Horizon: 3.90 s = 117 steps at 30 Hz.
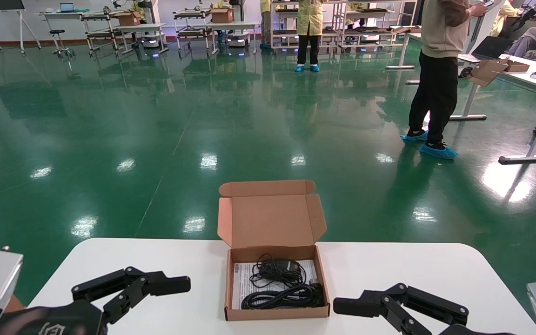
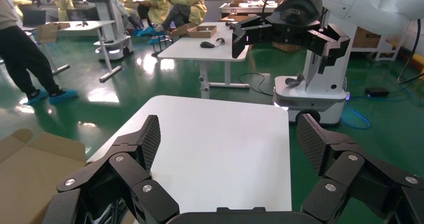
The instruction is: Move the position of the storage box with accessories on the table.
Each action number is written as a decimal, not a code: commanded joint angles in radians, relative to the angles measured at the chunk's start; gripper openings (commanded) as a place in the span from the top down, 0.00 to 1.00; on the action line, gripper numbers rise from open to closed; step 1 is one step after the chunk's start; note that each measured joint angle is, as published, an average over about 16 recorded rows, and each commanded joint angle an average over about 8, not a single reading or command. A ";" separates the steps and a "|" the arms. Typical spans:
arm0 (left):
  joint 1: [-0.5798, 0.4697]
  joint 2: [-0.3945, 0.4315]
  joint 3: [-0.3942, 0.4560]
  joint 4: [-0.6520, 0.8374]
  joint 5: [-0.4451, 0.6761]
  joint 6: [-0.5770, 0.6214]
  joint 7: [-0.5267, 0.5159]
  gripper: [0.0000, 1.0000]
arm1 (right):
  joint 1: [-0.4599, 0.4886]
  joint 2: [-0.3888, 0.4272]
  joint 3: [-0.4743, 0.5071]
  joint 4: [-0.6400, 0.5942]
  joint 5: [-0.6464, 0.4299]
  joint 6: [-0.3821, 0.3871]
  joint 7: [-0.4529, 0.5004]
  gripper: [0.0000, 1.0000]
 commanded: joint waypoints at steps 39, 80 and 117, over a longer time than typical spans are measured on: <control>0.000 0.000 0.000 0.000 0.000 0.000 0.000 0.00 | 0.815 -0.433 -0.421 -0.889 -0.768 0.023 0.310 0.00; 0.000 0.000 0.000 0.000 0.000 0.000 0.000 0.00 | 0.817 -0.620 -0.383 -1.331 -0.726 0.244 0.382 0.00; 0.000 0.000 0.000 0.000 0.000 0.000 0.000 0.00 | 0.685 -0.725 -0.441 -1.318 -0.808 0.536 0.570 0.00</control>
